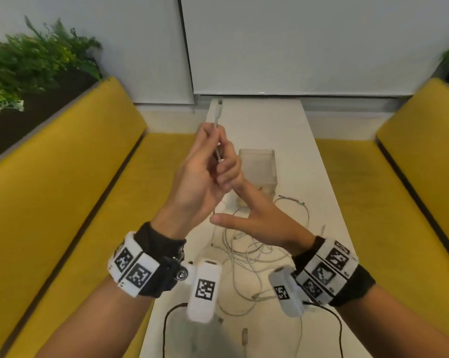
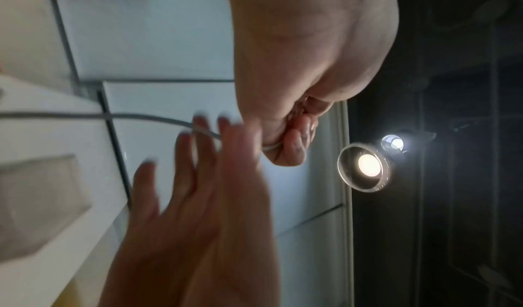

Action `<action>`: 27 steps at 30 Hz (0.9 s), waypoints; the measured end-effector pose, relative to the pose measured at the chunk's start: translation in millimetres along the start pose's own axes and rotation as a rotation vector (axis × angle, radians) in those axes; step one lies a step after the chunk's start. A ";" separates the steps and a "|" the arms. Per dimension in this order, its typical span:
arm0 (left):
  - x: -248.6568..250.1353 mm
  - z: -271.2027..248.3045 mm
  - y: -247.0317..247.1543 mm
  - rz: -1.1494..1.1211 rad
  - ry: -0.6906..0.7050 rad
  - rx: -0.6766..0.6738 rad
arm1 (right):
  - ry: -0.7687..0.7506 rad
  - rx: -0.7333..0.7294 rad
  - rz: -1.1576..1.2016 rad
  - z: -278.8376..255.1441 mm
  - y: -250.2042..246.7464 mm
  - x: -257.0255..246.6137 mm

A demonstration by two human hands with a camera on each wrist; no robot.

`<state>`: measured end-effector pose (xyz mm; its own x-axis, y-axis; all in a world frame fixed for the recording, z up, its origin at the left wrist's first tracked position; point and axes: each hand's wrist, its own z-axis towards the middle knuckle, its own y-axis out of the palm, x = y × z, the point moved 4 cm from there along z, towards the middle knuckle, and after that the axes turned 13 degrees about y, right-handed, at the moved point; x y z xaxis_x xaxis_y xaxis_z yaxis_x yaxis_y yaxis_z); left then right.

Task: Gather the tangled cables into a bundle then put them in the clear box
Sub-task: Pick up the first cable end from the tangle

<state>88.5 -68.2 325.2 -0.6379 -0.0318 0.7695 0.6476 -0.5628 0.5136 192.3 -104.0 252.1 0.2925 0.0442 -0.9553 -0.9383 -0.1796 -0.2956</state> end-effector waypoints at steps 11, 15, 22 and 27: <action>133.5 22.8 -39.6 0.366 0.513 0.148 | 0.337 0.079 0.083 -65.0 -53.4 99.3; 57.0 5.8 -13.2 0.953 0.247 -0.135 | 0.309 0.061 0.112 -63.1 -50.3 75.7; -69.0 -36.4 -9.9 1.029 -0.121 -0.549 | 0.114 0.051 0.025 -62.5 -68.8 25.4; -33.5 -23.1 -17.6 0.904 0.052 -0.494 | 0.238 -0.013 -0.075 -86.4 -81.9 54.6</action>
<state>88.9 -76.3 281.6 -0.0223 -0.6408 0.7674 0.6584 -0.5871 -0.4711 301.0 -171.8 225.1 0.3975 -0.1751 -0.9008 -0.9106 -0.1967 -0.3635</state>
